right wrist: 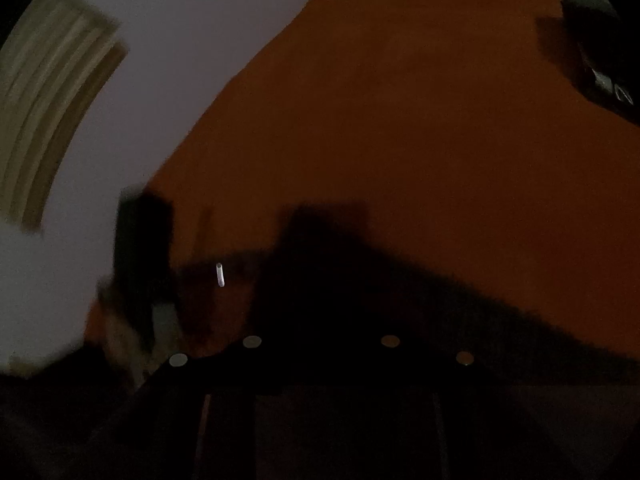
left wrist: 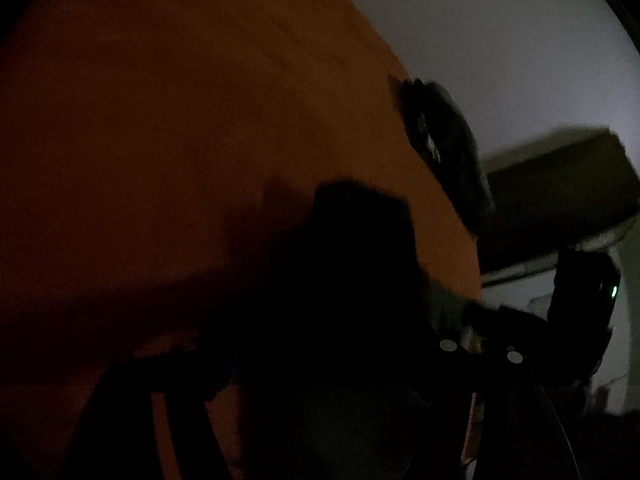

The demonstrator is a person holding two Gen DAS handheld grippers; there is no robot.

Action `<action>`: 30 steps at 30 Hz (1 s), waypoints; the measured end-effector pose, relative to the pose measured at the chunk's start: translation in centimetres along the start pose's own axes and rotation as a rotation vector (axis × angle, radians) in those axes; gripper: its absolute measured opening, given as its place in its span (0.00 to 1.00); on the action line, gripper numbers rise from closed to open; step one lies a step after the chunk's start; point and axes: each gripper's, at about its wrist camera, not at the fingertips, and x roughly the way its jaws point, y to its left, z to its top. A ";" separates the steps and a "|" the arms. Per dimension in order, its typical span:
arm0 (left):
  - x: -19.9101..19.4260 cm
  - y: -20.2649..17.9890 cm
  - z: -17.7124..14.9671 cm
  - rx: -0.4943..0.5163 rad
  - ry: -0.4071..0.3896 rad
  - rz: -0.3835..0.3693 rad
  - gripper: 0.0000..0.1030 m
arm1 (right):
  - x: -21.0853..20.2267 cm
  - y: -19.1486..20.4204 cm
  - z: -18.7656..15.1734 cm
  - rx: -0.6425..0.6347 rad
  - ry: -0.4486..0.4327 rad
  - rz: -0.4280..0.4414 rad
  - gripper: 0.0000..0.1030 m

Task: Fold clothes
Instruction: 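Press the folded pants bundle flat with both tools and release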

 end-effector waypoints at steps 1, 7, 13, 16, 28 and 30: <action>-0.3 -0.4 -1.3 0.008 0.028 0.021 0.67 | 0.1 1.3 -2.5 -0.042 0.021 -0.004 0.22; -4.0 -3.4 -8.7 0.151 0.066 0.162 0.67 | 1.8 9.5 -13.5 -0.451 -0.144 -0.362 0.30; -4.4 -3.4 -15.5 0.367 0.043 0.385 0.67 | 5.4 14.2 -18.7 -0.762 -0.269 -0.642 0.30; -3.7 -3.4 -16.7 0.408 -0.029 0.434 0.67 | 5.2 13.7 -18.8 -0.775 -0.304 -0.659 0.30; -1.0 -2.8 -18.0 0.619 -0.164 0.491 0.32 | 11.1 11.7 -16.8 -0.867 -0.244 -0.692 0.33; -1.3 -2.4 -18.7 0.629 -0.187 0.480 0.22 | 11.1 11.6 -16.1 -0.853 -0.260 -0.692 0.20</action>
